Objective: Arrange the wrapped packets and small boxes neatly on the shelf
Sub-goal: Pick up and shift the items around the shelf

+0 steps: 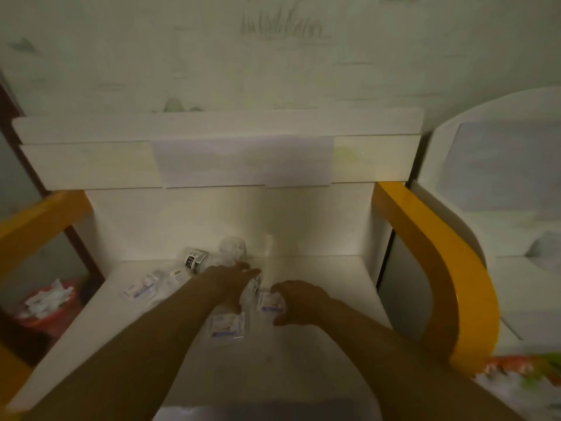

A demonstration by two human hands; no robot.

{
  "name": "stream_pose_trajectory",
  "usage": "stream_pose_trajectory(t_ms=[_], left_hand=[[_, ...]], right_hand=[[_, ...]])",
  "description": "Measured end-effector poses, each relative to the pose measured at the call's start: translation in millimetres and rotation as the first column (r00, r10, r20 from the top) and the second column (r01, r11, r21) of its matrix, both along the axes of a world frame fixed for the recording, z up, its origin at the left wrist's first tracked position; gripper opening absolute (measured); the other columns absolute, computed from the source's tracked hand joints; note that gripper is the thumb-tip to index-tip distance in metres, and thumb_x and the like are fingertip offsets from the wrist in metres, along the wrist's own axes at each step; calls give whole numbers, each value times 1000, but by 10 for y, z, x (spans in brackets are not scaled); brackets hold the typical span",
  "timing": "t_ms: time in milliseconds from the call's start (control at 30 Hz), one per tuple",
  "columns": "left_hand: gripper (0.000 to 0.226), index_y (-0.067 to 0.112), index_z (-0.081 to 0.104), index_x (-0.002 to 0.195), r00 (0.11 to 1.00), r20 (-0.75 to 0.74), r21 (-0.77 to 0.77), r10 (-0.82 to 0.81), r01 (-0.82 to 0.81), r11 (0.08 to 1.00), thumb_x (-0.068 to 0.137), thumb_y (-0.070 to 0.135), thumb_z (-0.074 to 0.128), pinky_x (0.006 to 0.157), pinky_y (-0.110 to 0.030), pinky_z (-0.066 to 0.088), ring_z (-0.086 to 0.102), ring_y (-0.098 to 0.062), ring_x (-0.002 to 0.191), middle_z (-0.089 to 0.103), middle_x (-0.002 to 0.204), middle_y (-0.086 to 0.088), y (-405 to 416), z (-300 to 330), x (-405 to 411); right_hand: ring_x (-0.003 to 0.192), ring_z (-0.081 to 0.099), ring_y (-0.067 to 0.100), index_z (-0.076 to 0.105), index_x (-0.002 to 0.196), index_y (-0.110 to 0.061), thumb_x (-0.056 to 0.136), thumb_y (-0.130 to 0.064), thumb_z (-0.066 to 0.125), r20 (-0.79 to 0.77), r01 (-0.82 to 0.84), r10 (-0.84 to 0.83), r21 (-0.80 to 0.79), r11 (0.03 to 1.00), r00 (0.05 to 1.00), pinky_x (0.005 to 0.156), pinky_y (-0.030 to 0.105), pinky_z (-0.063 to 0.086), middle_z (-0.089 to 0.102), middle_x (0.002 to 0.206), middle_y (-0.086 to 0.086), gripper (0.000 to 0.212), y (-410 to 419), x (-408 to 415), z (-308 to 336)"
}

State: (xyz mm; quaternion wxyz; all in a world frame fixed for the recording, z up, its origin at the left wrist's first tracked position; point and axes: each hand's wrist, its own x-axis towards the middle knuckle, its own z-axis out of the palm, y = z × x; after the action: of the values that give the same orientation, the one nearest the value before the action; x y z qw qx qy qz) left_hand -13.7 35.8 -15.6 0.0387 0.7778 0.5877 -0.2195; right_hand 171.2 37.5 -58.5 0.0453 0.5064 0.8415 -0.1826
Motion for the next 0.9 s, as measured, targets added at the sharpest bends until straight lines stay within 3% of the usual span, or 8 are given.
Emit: stream_pose_trajectory(t_ms=[200, 300, 400, 567, 733, 900], left_hand=[[81, 34, 24, 144, 996, 86, 68, -9, 3, 998, 78, 45, 71, 95, -43, 46, 53, -28, 123, 34, 150, 0, 38, -126, -28], [88, 32, 26, 144, 994, 107, 95, -33, 23, 995, 73, 49, 75, 97, -42, 46, 53, -28, 122, 40, 145, -1, 43, -72, -3], [93, 35, 28, 142, 969, 248, 74, -14, -4, 997, 66, 54, 78, 102, -40, 44, 50, -24, 125, 43, 144, 1, 42, 88, 48], [89, 30, 32, 145, 947, 313, 58, -76, 60, 996, 72, 48, 79, 105, -31, 39, 45, -18, 125, 44, 140, 3, 30, 629, 147], [90, 29, 31, 145, 893, 421, 209, -160, 77, 975, 72, 43, 81, 107, -29, 36, 43, -18, 125, 37, 144, 1, 60, 1188, 252], [86, 25, 31, 143, 843, 476, 309, -249, 104, 945, 74, 35, 81, 107, -35, 35, 36, -23, 130, 31, 146, -4, 14, 1579, 610]], right_hand=[[117, 50, 26, 45, 134, -25, 77, -44, 75, -46, 57, -54, 73, 996, 997, 93, 39, 46, 51, 133, 4, 68, -17, -23, -152], [116, 52, 26, 45, 134, -25, 76, -42, 76, -55, 76, -73, 55, 996, 996, 92, 37, 46, 51, 130, 6, 68, -43, 33, -109], [118, 52, 27, 40, 140, -25, 77, -42, 75, -34, 94, -92, 66, 993, 995, 93, 38, 46, 50, 132, 7, 74, -71, 135, 36], [117, 52, 28, 41, 139, -24, 76, -42, 75, -37, 120, -116, 164, 979, 993, 93, 39, 48, 49, 132, 7, 74, -45, 330, 623], [114, 53, 26, 43, 137, -24, 78, -40, 74, -70, 160, -145, 308, 938, 987, 92, 37, 48, 49, 129, 7, 69, -74, 603, 1310], [114, 53, 27, 45, 135, -24, 79, -40, 71, -68, 184, -171, 411, 893, 983, 92, 36, 46, 49, 128, 7, 65, -170, 978, 1817]])
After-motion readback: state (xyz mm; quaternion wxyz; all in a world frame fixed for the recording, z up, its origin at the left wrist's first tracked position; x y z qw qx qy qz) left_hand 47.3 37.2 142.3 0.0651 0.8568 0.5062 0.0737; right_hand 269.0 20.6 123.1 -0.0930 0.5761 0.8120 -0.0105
